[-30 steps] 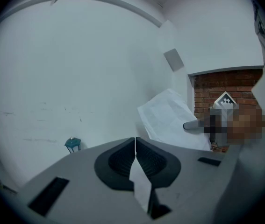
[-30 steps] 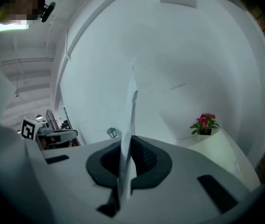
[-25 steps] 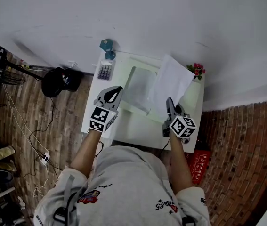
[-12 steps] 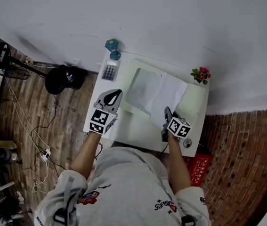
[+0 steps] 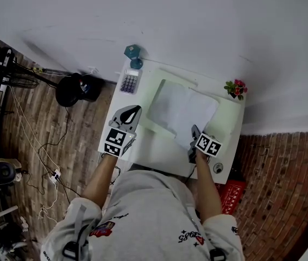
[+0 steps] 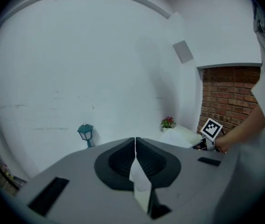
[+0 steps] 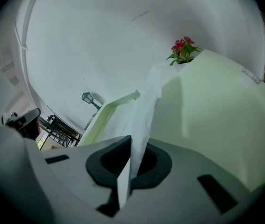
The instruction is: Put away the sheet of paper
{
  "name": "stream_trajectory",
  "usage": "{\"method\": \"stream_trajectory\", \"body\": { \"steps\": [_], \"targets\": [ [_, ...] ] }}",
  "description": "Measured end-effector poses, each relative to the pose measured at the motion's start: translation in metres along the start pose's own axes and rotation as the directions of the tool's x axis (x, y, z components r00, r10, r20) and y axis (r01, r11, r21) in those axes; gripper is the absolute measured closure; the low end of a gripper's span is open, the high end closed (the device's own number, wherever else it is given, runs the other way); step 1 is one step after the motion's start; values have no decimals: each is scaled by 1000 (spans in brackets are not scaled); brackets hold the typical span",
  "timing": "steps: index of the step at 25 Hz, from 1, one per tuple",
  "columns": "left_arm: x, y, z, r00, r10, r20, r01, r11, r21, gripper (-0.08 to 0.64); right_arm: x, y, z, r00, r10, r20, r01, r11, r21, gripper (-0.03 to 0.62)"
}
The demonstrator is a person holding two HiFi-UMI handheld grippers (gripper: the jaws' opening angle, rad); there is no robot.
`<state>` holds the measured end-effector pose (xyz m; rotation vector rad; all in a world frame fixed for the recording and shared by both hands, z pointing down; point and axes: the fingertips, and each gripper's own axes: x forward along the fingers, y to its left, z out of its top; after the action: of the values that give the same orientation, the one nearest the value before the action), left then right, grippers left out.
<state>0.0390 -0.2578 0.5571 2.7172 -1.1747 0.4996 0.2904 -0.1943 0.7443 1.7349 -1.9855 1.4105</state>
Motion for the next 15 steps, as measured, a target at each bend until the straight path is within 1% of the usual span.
{"method": "stream_trajectory", "body": {
  "steps": [3, 5, 7, 11, 15],
  "targets": [
    [-1, 3, -4, 1000, 8, -26, -8, 1000, -6, 535, 8, 4, 1, 1000, 19, -8, -19, 1000, -21, 586],
    [-2, 6, -4, 1000, 14, -18, -14, 1000, -6, 535, 15, 5, 1, 1000, 23, -18, -24, 1000, -19, 586],
    [-2, 8, -4, 1000, 20, -8, -20, 1000, -7, 535, 22, 5, 1, 999, 33, -32, -33, 999, 0, 586],
    [-3, 14, -8, 999, 33, -16, -33, 999, -11, 535, 39, 8, -1, 996, 67, -60, -63, 995, 74, 586],
    [-3, 17, -11, 999, 37, -36, -37, 999, -16, 535, 53, 13, 0, 994, 73, -76, -67, 995, 74, 580]
  ]
}}
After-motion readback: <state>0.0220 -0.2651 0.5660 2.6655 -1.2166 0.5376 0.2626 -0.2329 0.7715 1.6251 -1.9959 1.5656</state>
